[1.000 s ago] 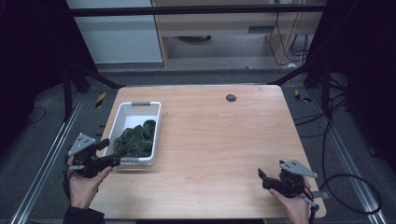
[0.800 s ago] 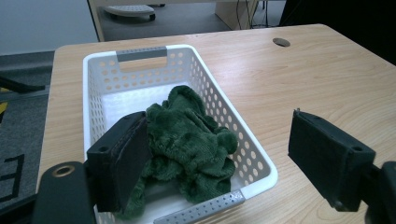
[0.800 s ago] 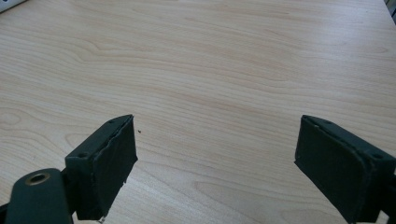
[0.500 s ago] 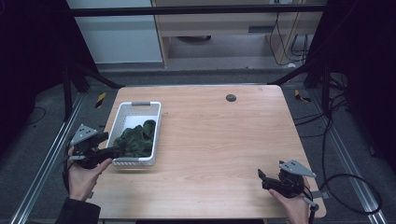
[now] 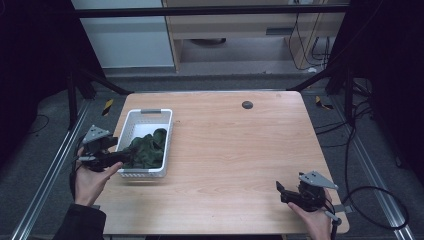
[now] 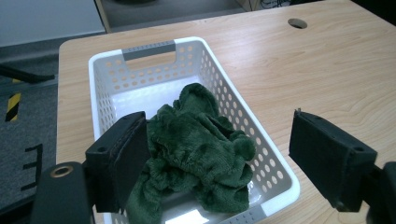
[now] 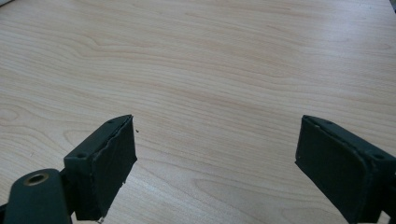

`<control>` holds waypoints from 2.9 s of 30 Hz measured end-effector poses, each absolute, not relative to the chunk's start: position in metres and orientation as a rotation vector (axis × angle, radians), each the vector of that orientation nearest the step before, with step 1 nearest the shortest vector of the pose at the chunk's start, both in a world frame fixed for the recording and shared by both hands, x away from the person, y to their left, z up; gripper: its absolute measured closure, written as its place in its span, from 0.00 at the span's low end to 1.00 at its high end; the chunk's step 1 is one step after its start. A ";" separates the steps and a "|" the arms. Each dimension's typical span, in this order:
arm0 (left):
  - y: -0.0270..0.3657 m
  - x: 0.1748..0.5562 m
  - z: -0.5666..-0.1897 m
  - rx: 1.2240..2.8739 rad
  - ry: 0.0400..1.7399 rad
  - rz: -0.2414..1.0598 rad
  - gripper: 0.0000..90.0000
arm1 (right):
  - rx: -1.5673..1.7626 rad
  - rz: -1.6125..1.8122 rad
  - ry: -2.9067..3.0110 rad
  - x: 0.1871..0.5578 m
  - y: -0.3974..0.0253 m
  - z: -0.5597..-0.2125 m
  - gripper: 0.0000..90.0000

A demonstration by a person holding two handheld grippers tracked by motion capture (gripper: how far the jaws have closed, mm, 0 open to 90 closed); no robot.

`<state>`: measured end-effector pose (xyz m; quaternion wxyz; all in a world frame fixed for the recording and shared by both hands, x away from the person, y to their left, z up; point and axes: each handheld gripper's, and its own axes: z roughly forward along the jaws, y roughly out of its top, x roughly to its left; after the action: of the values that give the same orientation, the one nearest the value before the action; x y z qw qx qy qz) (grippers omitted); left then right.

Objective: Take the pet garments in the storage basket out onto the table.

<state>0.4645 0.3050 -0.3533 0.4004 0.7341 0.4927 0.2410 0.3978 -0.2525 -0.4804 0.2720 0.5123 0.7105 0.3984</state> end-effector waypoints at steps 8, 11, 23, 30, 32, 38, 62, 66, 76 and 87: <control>0.299 0.478 -0.354 1.907 1.264 0.597 0.21 | 1.381 1.074 1.925 0.399 -0.253 -0.481 0.13; 0.297 0.482 -0.354 1.927 1.263 0.590 0.21 | 1.382 1.077 1.925 0.399 -0.253 -0.481 0.13; 0.292 0.499 -0.362 1.993 1.289 0.569 0.20 | 1.391 1.084 1.935 0.399 -0.252 -0.481 0.12; 0.291 0.511 -0.372 2.036 1.320 0.535 0.19 | 1.386 1.079 1.944 0.400 -0.252 -0.481 0.12; 0.291 0.514 -0.375 2.049 1.329 0.529 0.18 | 1.375 1.073 1.945 0.400 -0.253 -0.481 0.12; 0.289 0.521 -0.382 2.074 1.343 0.513 0.18 | 1.379 1.075 1.952 0.401 -0.252 -0.482 0.12; 0.281 0.541 -0.401 2.133 1.399 0.460 0.17 | 1.383 1.069 1.974 0.403 -0.253 -0.484 0.10; 0.280 0.543 -0.406 2.137 1.402 0.448 0.16 | 1.385 1.069 1.980 0.403 -0.252 -0.485 0.09; 0.279 0.548 -0.420 2.161 1.427 0.427 0.13 | 1.377 1.066 1.995 0.404 -0.251 -0.486 0.08; 0.278 0.552 -0.434 2.165 1.457 0.391 0.15 | 1.376 1.063 2.011 0.405 -0.250 -0.488 0.06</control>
<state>0.5519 0.2775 -0.4339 0.2486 0.7947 0.5348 0.1436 0.4047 -0.2504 -0.4879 0.2393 0.5025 0.7344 0.3884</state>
